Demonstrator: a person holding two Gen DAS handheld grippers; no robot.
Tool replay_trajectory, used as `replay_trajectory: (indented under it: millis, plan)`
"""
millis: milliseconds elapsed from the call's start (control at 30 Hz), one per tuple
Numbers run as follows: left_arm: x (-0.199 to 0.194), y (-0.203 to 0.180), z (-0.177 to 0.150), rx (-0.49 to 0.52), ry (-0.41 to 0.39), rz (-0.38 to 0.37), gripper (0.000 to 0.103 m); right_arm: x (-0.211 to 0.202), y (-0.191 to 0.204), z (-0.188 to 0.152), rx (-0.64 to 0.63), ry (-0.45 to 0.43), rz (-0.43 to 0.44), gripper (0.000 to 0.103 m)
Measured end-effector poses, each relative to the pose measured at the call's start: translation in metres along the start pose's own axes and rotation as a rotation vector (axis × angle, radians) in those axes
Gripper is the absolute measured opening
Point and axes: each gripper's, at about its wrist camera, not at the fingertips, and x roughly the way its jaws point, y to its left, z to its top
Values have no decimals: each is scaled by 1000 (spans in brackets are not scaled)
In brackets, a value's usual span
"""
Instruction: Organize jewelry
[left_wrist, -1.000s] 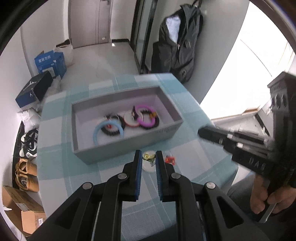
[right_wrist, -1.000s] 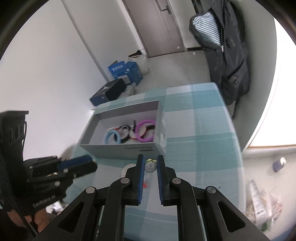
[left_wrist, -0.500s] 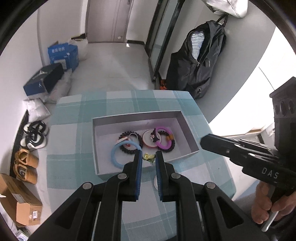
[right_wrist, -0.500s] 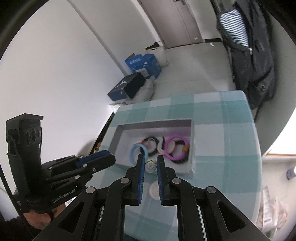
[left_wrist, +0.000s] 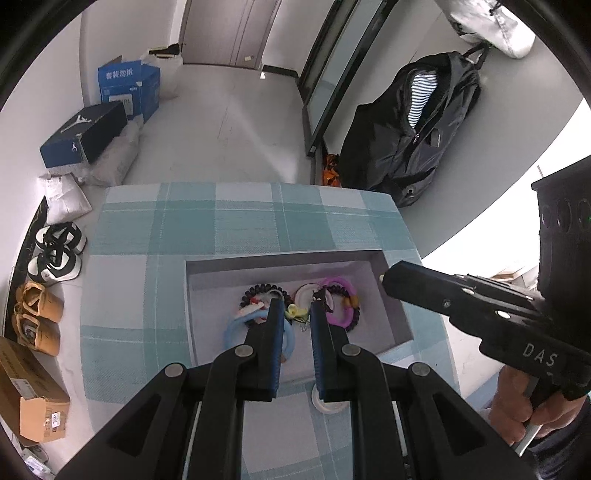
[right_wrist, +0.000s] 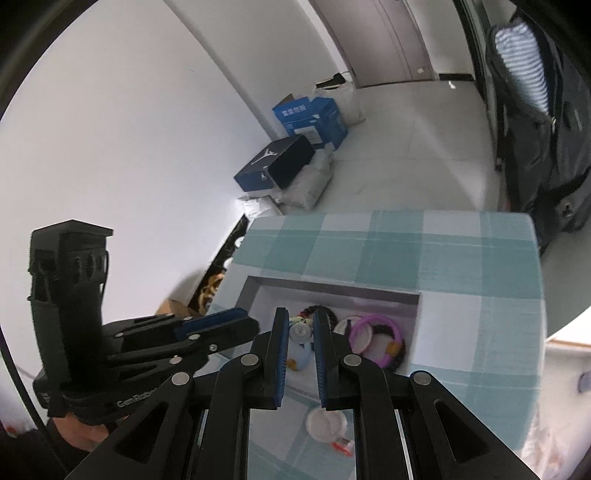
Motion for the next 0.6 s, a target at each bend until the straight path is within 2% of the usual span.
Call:
replay_trajectory:
  millis: [400, 600]
  plan:
    - [25, 1, 9, -28, 64, -20, 10, 19, -22, 6, 94, 42, 33, 12]
    - [30, 0, 9, -34, 81, -27, 10, 21, -22, 6, 86, 44, 22, 12]
